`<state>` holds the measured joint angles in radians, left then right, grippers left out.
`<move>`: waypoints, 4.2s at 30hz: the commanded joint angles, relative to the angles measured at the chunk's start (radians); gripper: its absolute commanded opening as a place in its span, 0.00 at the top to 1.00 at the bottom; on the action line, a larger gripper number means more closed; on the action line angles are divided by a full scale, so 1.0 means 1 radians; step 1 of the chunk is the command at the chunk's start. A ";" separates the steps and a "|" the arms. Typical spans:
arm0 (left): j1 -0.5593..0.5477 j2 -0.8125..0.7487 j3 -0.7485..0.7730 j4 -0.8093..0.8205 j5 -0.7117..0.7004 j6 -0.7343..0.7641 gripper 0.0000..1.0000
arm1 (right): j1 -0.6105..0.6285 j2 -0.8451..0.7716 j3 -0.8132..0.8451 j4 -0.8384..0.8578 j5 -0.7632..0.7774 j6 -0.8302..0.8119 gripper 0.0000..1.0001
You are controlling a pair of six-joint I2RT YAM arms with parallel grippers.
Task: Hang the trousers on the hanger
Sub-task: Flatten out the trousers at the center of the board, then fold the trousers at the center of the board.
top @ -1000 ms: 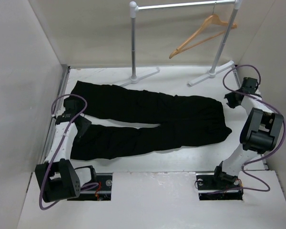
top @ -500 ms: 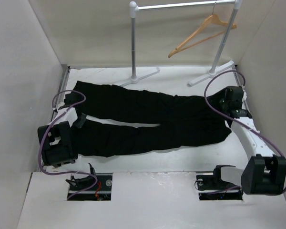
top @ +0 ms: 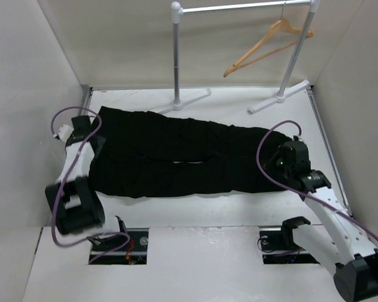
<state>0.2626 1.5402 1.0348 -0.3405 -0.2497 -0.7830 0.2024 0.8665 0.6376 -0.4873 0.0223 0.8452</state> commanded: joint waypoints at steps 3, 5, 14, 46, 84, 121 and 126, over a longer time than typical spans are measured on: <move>0.135 -0.408 -0.206 -0.230 -0.056 -0.015 0.42 | 0.087 -0.095 -0.003 -0.108 -0.005 -0.024 0.90; 0.193 -0.497 -0.258 -0.323 -0.056 -0.027 0.42 | 0.117 -0.118 -0.012 -0.134 -0.015 -0.028 0.89; 0.352 -0.444 -0.322 -0.253 -0.022 -0.044 0.39 | 0.128 -0.196 -0.058 -0.201 -0.041 -0.003 0.37; 0.281 -0.179 -0.282 -0.025 -0.072 -0.111 1.00 | -0.435 0.253 -0.156 0.007 0.085 0.103 0.88; 0.017 0.582 1.200 -0.387 -0.293 0.252 1.00 | -0.401 0.627 0.644 -0.120 0.091 -0.057 0.97; 0.023 0.322 0.340 0.162 0.317 -0.038 0.47 | -0.027 0.491 0.346 0.079 -0.030 -0.095 0.66; 0.019 0.400 0.392 0.236 0.362 -0.050 0.44 | -0.018 0.451 0.283 0.081 -0.053 -0.104 0.62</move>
<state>0.2790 1.9339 1.3739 -0.2035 0.0444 -0.8028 0.1684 1.3716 0.9272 -0.4782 0.0032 0.7517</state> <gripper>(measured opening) 0.560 0.374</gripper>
